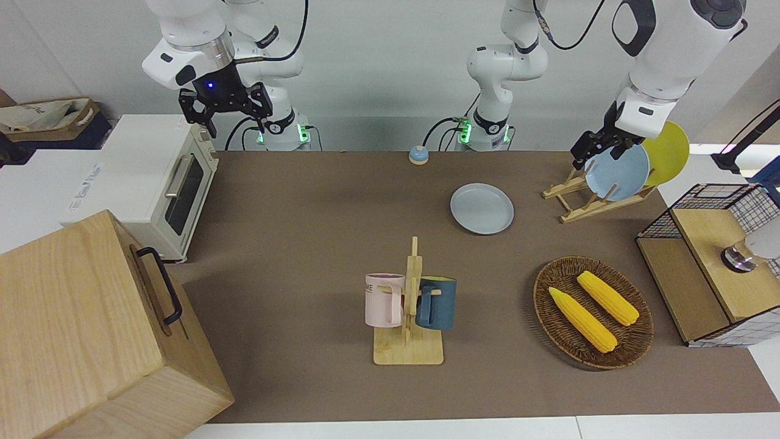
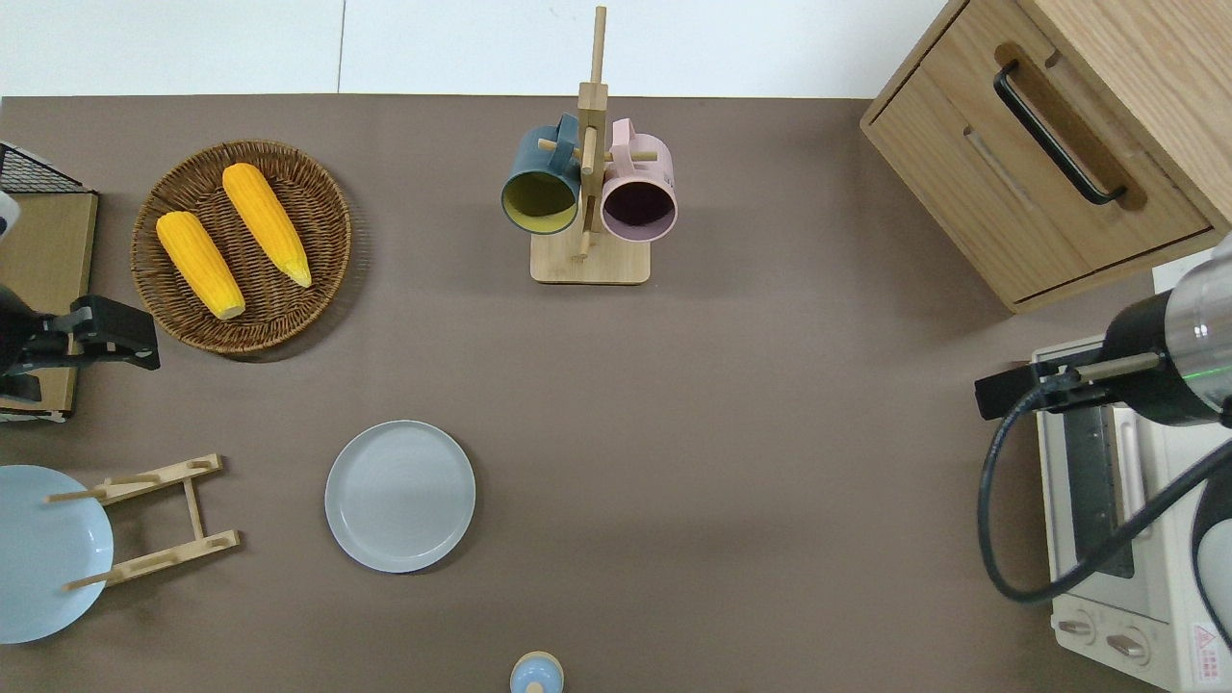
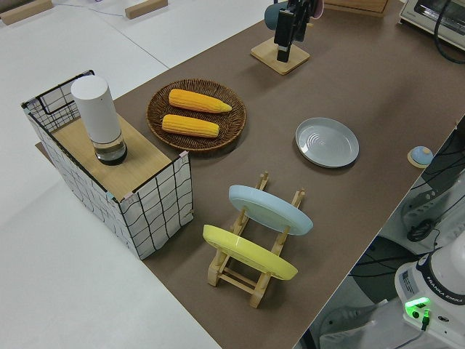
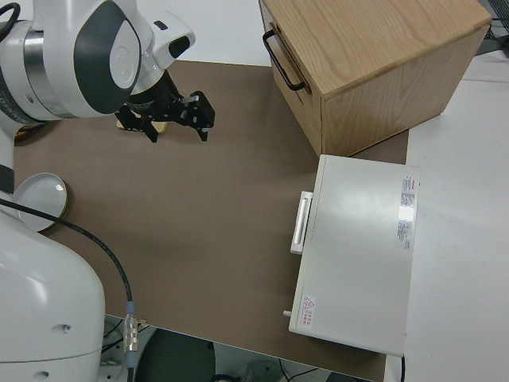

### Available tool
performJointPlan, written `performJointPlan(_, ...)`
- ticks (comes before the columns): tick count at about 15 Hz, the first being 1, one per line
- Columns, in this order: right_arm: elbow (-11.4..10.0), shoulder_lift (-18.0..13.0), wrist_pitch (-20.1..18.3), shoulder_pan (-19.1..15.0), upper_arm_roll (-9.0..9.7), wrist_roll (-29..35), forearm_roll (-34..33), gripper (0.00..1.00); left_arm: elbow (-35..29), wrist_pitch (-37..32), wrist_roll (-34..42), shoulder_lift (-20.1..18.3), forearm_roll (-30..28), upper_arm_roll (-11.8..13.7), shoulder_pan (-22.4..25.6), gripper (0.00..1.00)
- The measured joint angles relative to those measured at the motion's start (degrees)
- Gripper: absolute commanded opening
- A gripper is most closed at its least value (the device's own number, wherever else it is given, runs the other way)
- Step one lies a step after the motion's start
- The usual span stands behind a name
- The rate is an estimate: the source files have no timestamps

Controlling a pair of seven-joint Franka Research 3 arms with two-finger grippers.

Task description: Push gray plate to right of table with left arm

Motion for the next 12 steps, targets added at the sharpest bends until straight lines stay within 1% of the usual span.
performJointPlan(12, 0.00, 0.00, 0.00, 0.00, 0.00, 0.00, 0.00, 0.983, -0.87, 0.05, 0.70, 0.00, -1.78, 0.27, -0.02, 1.00)
